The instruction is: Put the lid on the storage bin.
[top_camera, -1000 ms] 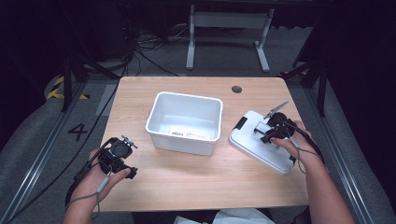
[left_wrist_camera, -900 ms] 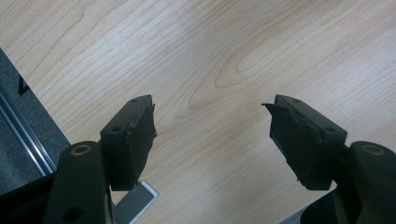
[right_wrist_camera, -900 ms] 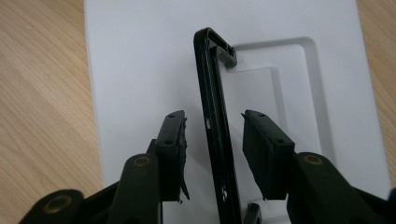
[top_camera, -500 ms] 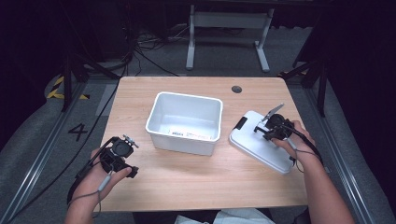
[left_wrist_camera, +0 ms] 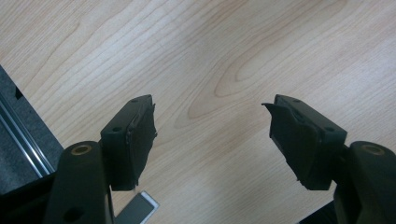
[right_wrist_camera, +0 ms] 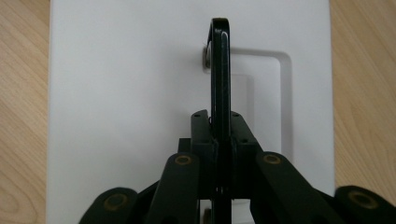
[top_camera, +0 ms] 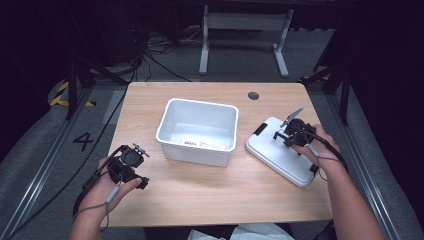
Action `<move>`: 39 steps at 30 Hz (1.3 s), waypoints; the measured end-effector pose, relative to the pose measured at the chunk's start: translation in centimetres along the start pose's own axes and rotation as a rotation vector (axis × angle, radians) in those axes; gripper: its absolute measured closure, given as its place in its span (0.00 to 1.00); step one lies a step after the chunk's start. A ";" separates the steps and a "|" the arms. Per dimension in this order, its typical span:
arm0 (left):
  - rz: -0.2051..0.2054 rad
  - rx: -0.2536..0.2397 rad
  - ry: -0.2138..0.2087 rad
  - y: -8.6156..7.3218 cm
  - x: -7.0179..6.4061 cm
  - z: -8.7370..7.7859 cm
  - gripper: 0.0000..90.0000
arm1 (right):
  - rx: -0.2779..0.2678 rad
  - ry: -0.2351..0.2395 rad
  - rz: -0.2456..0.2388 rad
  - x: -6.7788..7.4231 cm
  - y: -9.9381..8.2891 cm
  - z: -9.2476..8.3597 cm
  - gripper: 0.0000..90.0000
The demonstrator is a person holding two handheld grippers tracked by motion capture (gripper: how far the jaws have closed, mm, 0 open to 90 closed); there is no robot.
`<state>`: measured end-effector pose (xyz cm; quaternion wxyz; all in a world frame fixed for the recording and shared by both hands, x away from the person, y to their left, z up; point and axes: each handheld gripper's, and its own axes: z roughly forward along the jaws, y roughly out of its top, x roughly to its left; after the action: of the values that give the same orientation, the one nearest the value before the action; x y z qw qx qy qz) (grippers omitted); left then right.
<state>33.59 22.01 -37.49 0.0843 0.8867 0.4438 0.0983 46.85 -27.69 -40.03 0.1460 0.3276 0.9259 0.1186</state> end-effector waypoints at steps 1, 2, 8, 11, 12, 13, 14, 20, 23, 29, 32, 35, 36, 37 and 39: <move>0.006 -0.002 0.005 0.0 0.1 0.0 0.35 | -0.009 -0.008 0.002 -0.2 0.0 -0.7 0.93; 0.007 -0.003 0.003 0.0 0.1 -0.1 0.35 | -0.009 -0.008 0.002 -0.2 0.0 -0.7 0.93; -0.008 -0.011 0.001 0.0 0.5 -0.2 0.35 | -0.032 -0.017 -0.009 -0.5 0.4 -2.9 0.93; -0.012 -0.012 -0.007 0.1 0.8 -0.1 0.35 | -0.042 -0.017 -0.009 -0.7 0.5 -4.0 0.93; -0.013 -0.012 -0.008 0.2 0.9 -0.1 0.35 | -0.046 -0.021 -0.010 -0.8 0.6 -4.5 0.93; -0.014 -0.014 -0.011 0.2 1.0 -0.1 0.35 | -0.045 -0.019 -0.007 -0.8 0.7 -4.7 0.93; -0.013 -0.012 -0.009 0.3 1.1 -0.1 0.35 | -0.046 -0.022 -0.010 -0.8 0.7 -5.0 0.93; -0.025 -0.027 -0.004 0.7 1.7 0.1 0.35 | -0.045 -0.044 -0.017 -1.0 1.3 -6.8 0.93; -0.021 -0.023 -0.014 0.7 2.0 0.1 0.35 | -0.052 -0.050 -0.021 -1.1 1.7 -7.8 0.93; -0.042 -0.043 -0.023 0.9 2.6 0.0 0.34 | -0.056 -0.064 -0.037 -1.1 2.6 -9.2 0.93; -0.040 -0.042 -0.030 1.1 2.9 0.0 0.34 | -0.062 -0.069 -0.045 -1.1 3.2 -9.8 0.93; -0.040 -0.035 -0.022 1.3 2.9 0.0 0.34 | -0.074 -0.068 -0.047 -1.1 3.6 -10.4 0.93; -0.035 -0.029 -0.018 1.4 2.9 -0.1 0.34 | -0.074 -0.072 -0.048 -1.1 3.8 -10.5 0.93; -0.034 -0.029 -0.011 1.6 2.8 -0.1 0.34 | -0.076 -0.072 -0.050 -1.1 3.9 -10.6 0.93; -0.022 -0.038 -0.010 1.8 2.6 -0.3 0.34 | -0.079 -0.067 -0.057 -1.0 4.4 -10.9 0.93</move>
<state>36.41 23.07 -36.51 0.1044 0.8805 0.4512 0.1011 46.30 -26.34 -28.37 0.1931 0.2990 0.9240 0.1398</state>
